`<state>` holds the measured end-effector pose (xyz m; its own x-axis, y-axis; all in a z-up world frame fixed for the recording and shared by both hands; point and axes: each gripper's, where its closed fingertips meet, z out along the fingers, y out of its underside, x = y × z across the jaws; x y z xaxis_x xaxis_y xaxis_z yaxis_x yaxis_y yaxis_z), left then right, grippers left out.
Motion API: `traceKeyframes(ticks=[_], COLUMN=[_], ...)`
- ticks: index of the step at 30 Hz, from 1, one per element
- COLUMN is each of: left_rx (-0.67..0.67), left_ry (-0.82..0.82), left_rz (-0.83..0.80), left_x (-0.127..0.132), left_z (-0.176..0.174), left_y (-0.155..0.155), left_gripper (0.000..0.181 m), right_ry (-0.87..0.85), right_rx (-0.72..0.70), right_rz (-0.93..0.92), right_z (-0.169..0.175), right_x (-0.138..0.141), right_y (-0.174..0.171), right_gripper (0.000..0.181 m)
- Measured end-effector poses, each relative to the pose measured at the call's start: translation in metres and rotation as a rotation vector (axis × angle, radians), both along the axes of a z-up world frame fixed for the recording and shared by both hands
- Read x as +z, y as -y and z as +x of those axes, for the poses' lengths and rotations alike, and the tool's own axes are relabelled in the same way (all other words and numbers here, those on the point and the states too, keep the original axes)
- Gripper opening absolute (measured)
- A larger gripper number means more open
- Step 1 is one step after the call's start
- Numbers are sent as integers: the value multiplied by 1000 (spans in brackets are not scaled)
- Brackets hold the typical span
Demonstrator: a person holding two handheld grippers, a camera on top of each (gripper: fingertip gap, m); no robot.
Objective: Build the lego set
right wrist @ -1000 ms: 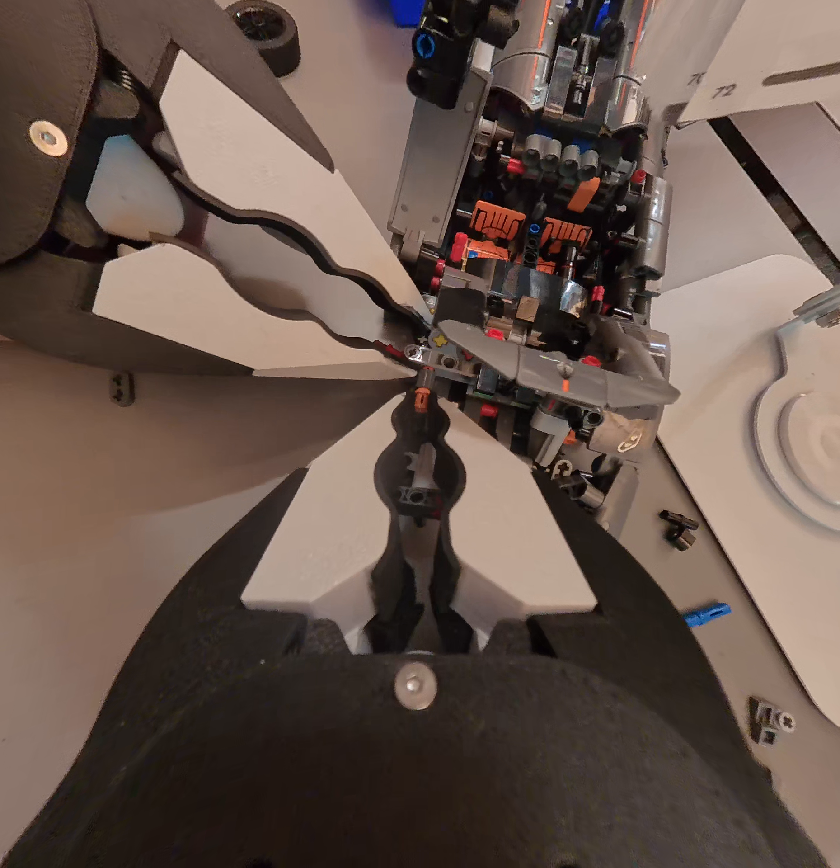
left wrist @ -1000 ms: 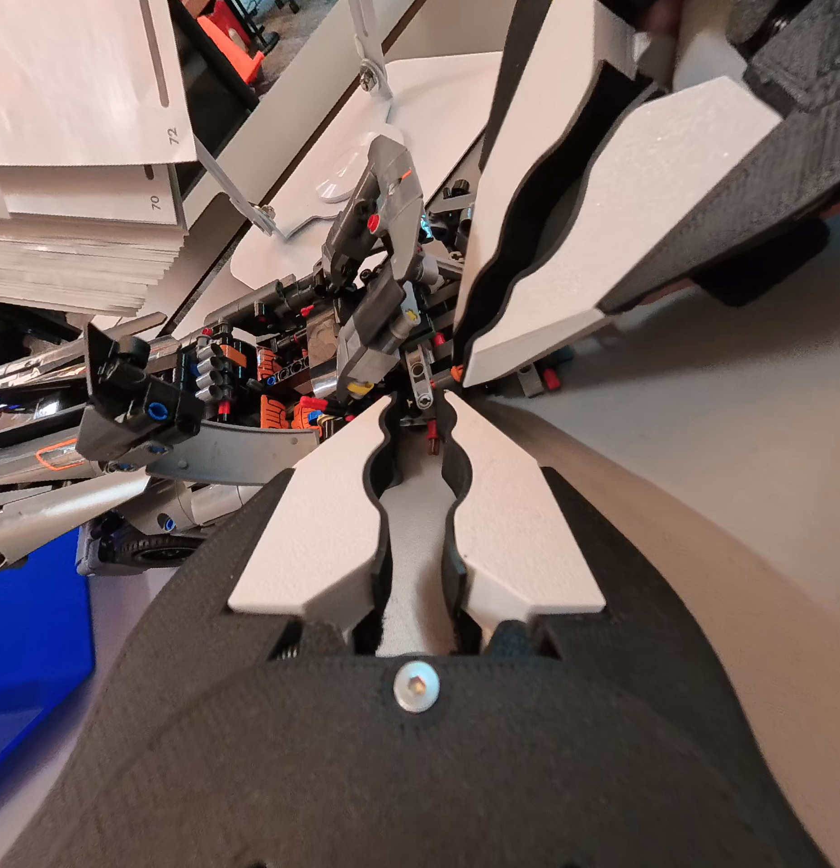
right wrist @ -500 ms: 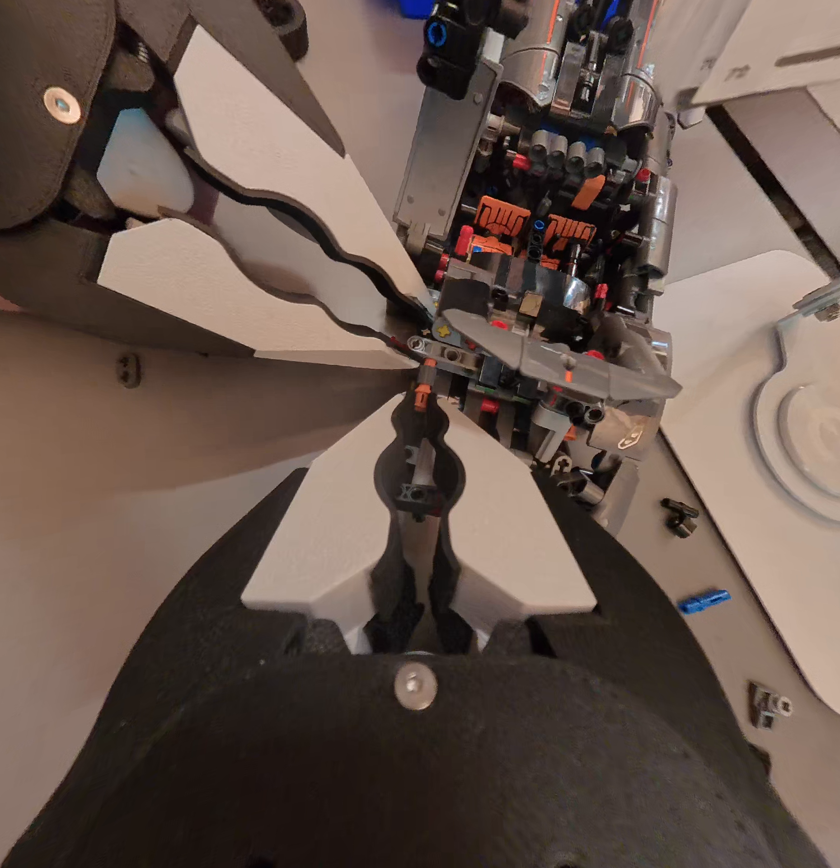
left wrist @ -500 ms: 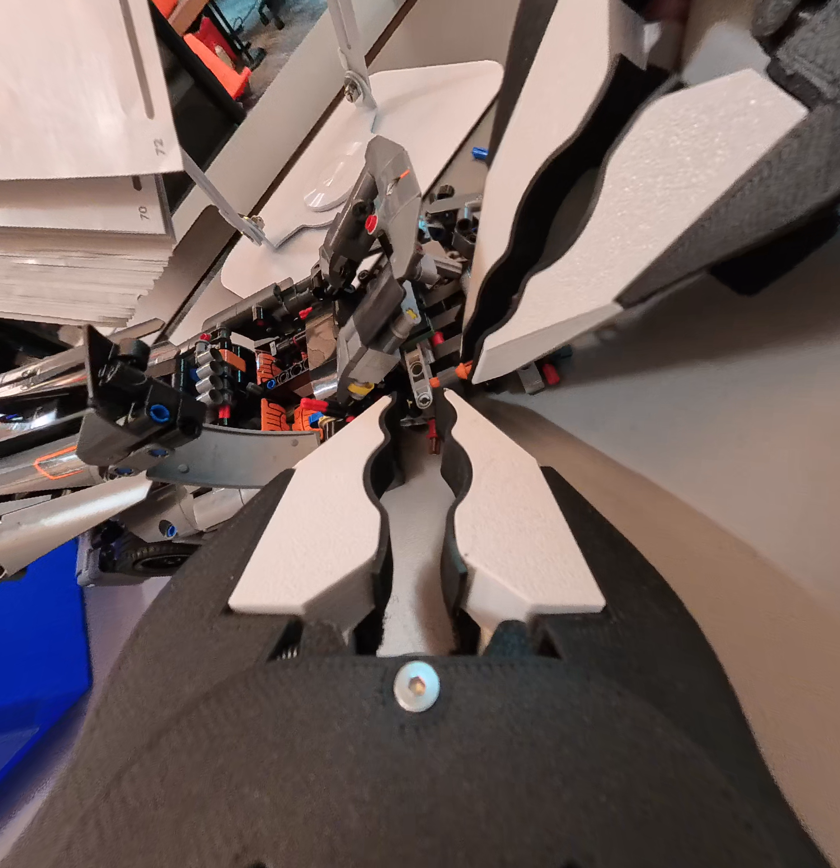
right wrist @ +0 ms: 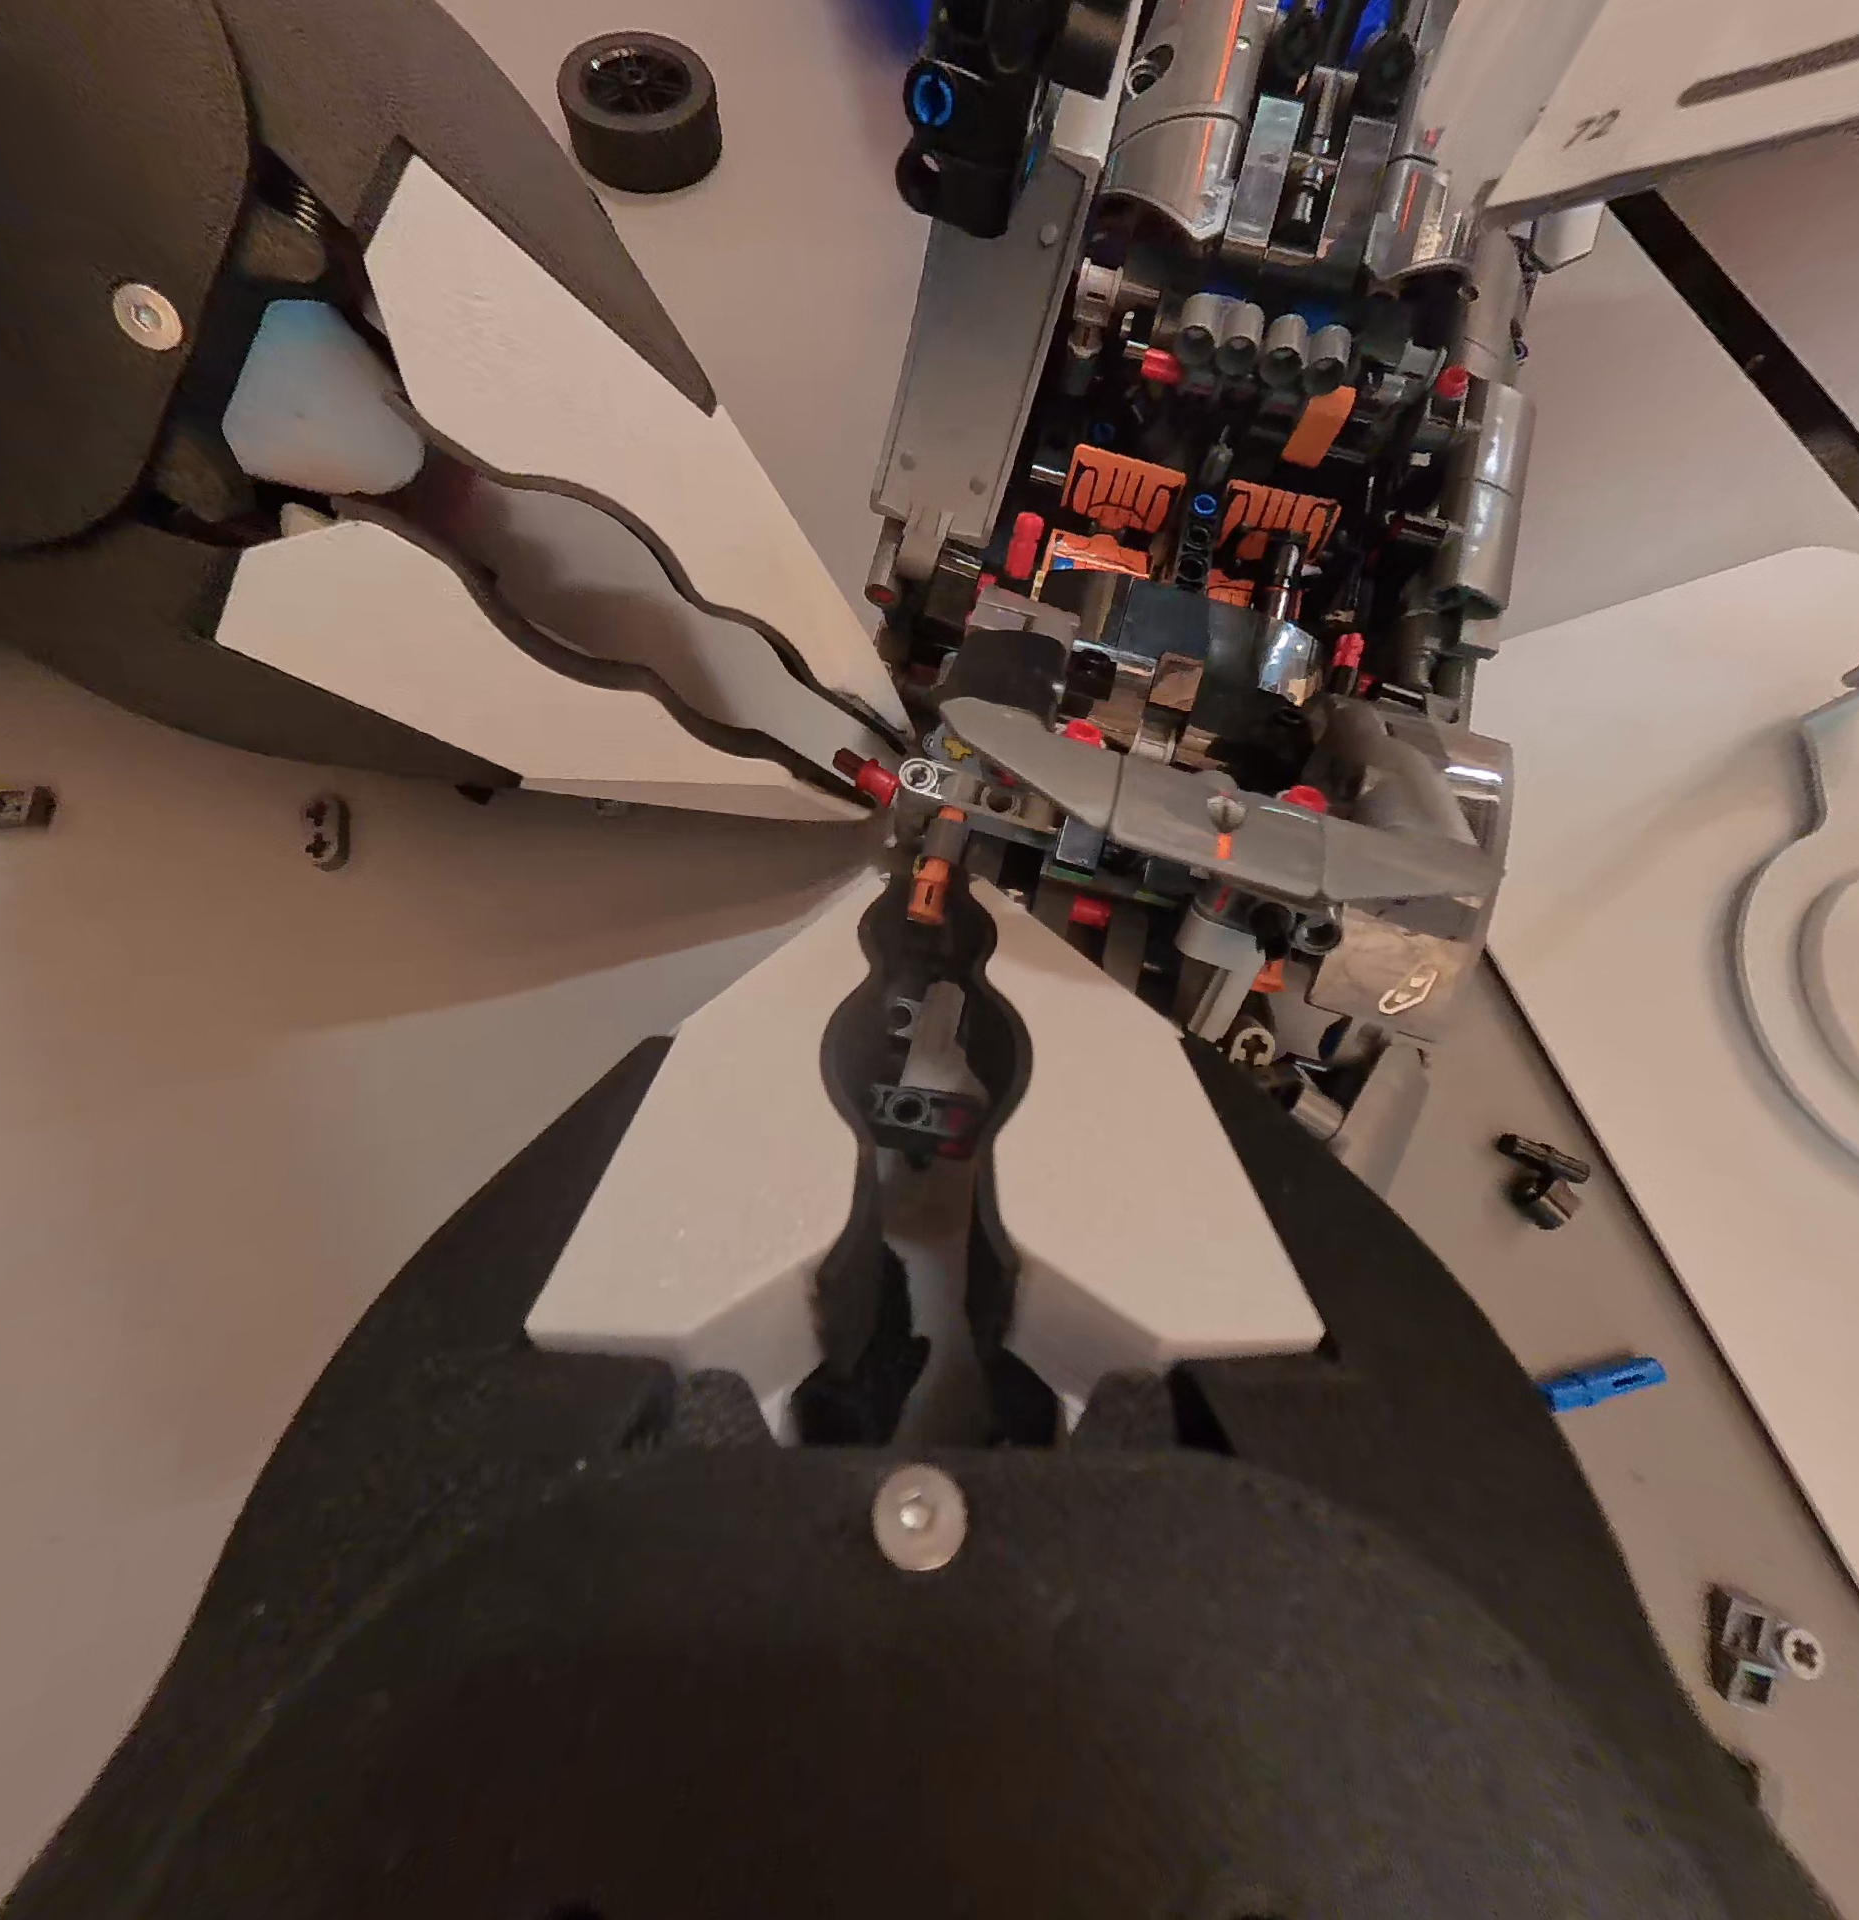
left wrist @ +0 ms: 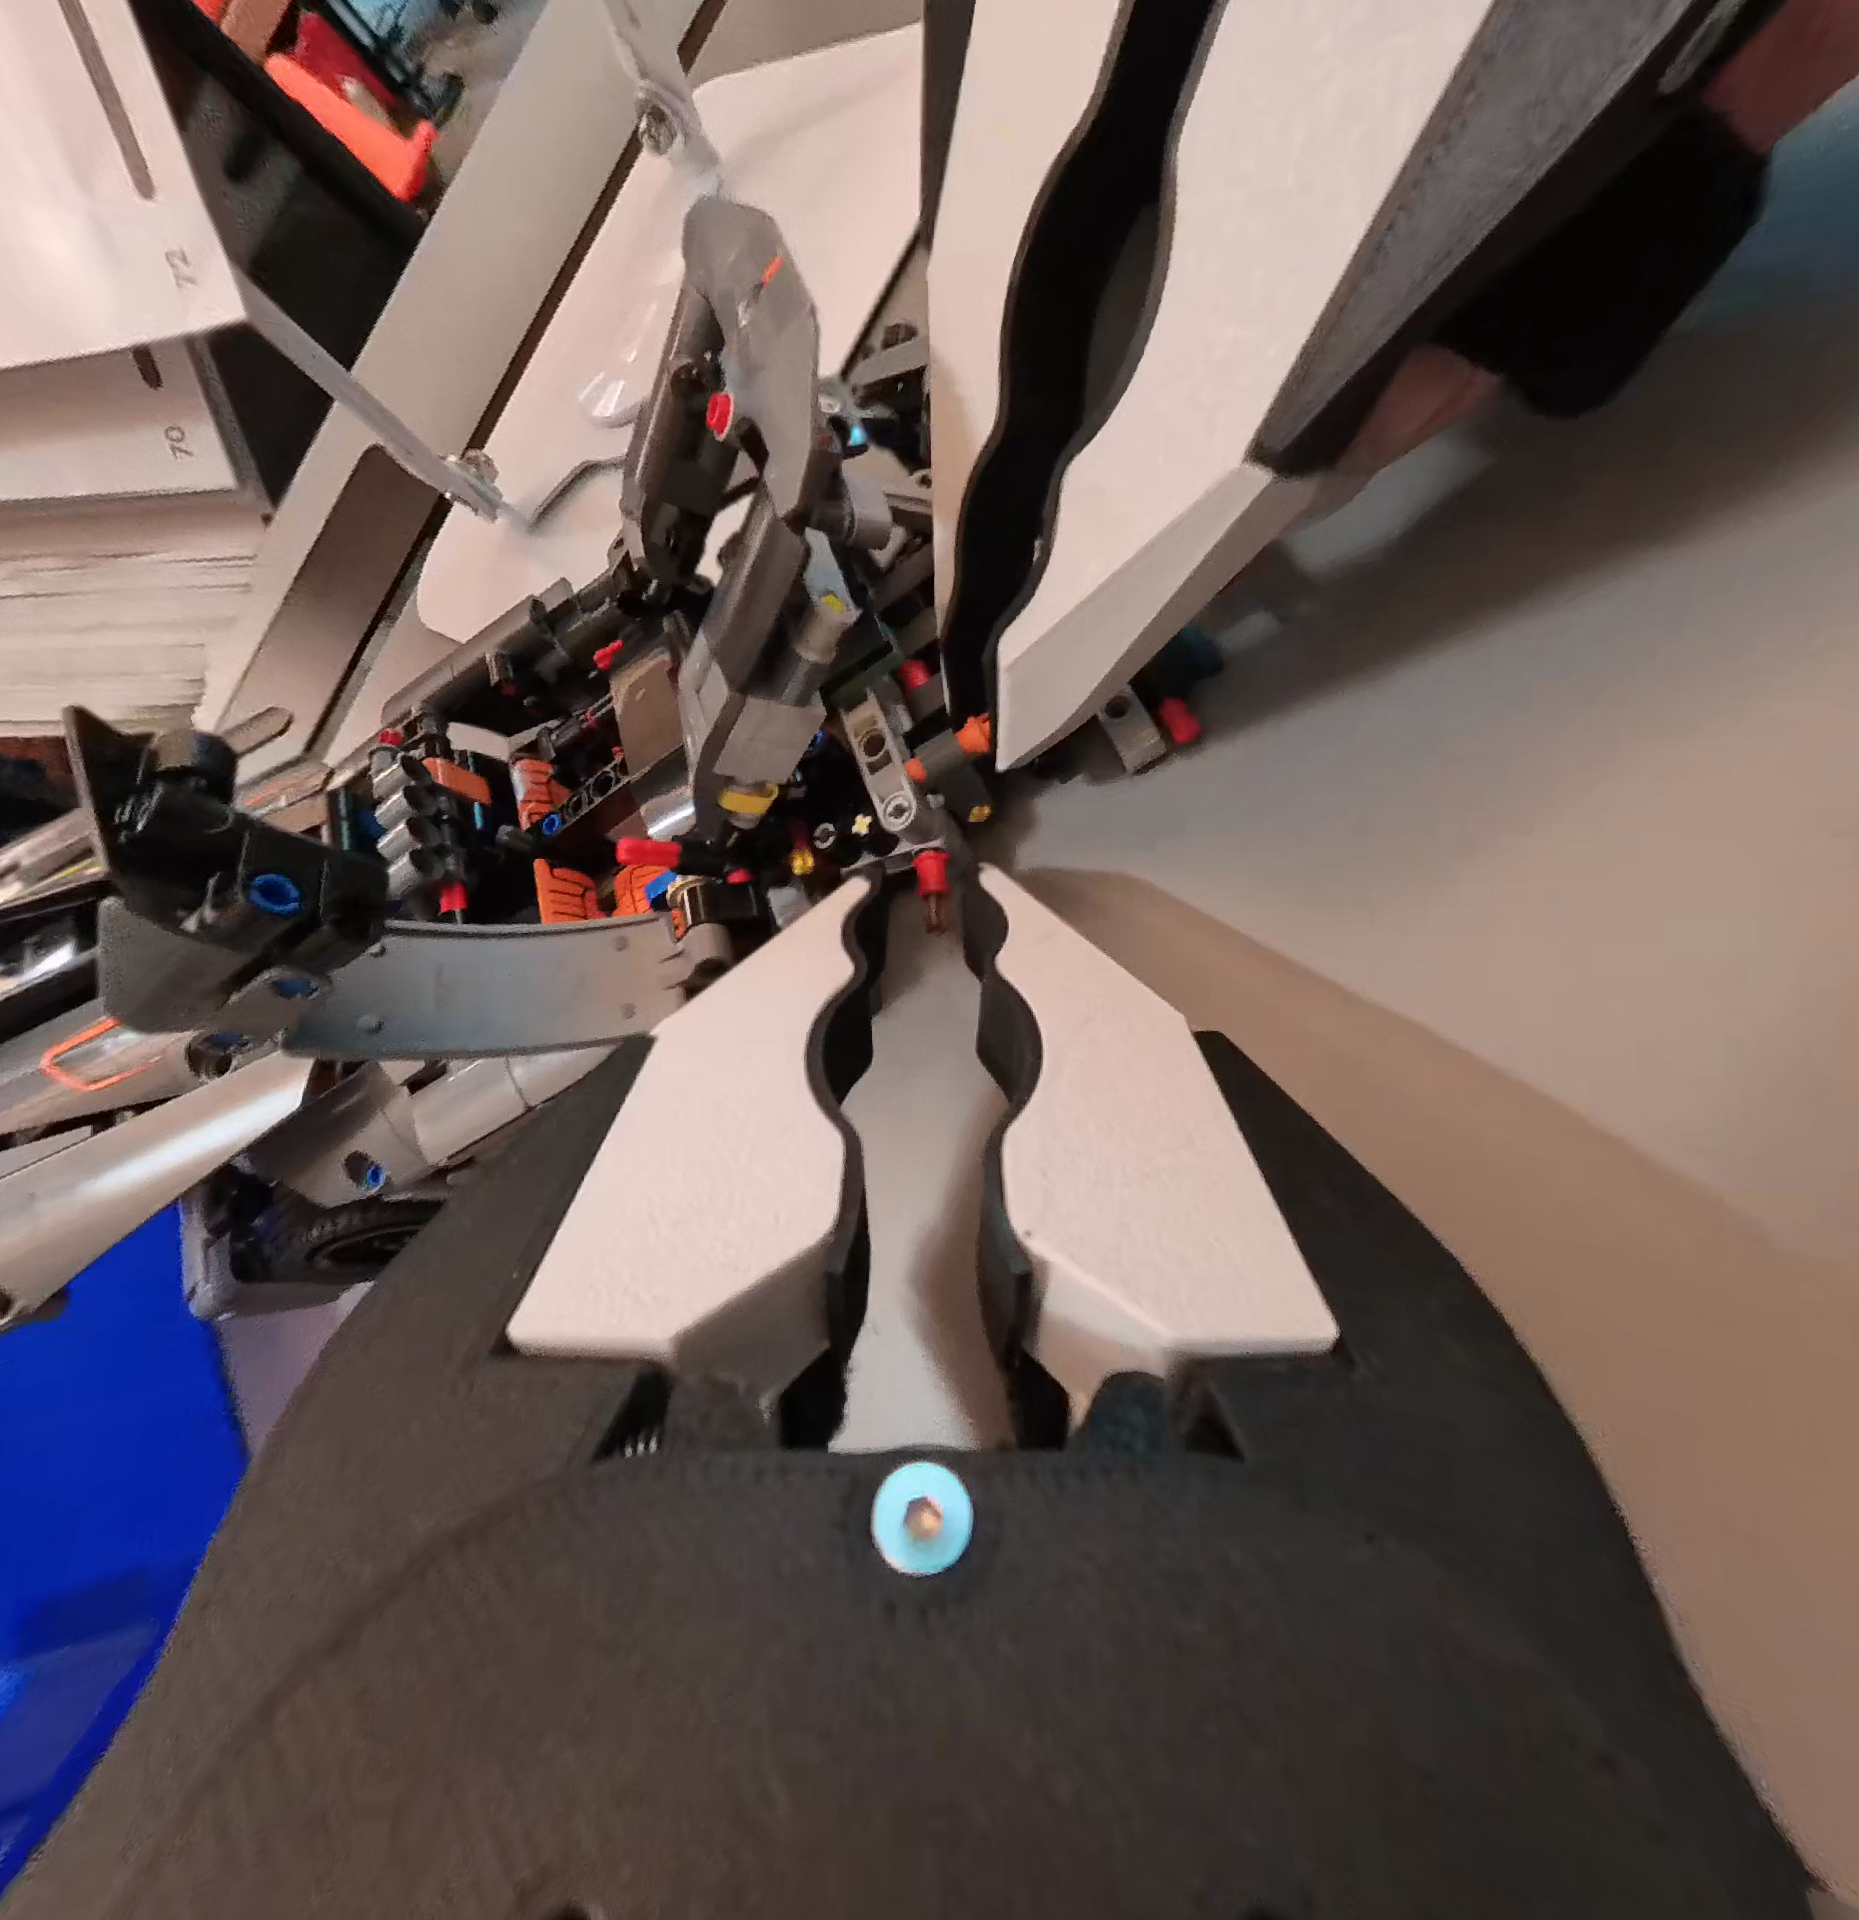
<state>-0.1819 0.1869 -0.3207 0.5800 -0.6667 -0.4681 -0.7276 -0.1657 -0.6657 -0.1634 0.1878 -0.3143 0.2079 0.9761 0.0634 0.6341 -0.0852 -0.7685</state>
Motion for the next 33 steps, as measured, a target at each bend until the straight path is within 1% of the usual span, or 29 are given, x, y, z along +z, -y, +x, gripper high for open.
traceKeyframes(ticks=[2, 6, 9, 13, 15, 17, 21, 23, 26, 27, 30, 33], left_rx=[-9, -2, -6, -13, -18, -25, -40, -47, -54, -54, -58, -60], left_ry=[-22, -21, -35, -12, -12, -12, -5, -6, -2, -4, -3, 0], left_rz=[12, 13, 22, 15, 18, 19, 15, 15, 12, 13, 13, 12], left_x=[0, -1, -1, -1, -1, -1, -1, -1, -1, -1, -1, -1], left_z=[1, 2, 2, 4, 5, 7, 11, 12, 13, 13, 13, 14], left_y=[1, 0, 0, 0, 1, 1, 3, 3, 4, 4, 4, 4], left_gripper=[4, 4, 4, 4, 4, 4, 4, 4, 4, 4, 4, 4], right_ry=[7, 32, 3, 32, 13, 35, 39, 54, 64, 68, 46, 100], right_rx=[4, 17, 38, 46, 59, 57, 48, 72, 120, 128, 148, 169], right_rz=[20, 100, 167, 237, 253, 274, 231, 234, 235, 249, 261, 382], right_z=[0, 1, -3, -5, -9, -9, -4, 0, 5, 8, 14, 18], right_x=[0, 2, 13, 8, 10, 7, 6, 5, 6, 7, 15, 13], right_y=[0, 0, 4, -1, 0, -2, -5, -4, -1, -2, -2, -9], right_gripper=[5, 5, 6, 10, 14, 15, 22, 23, 24, 19, 18, 14])
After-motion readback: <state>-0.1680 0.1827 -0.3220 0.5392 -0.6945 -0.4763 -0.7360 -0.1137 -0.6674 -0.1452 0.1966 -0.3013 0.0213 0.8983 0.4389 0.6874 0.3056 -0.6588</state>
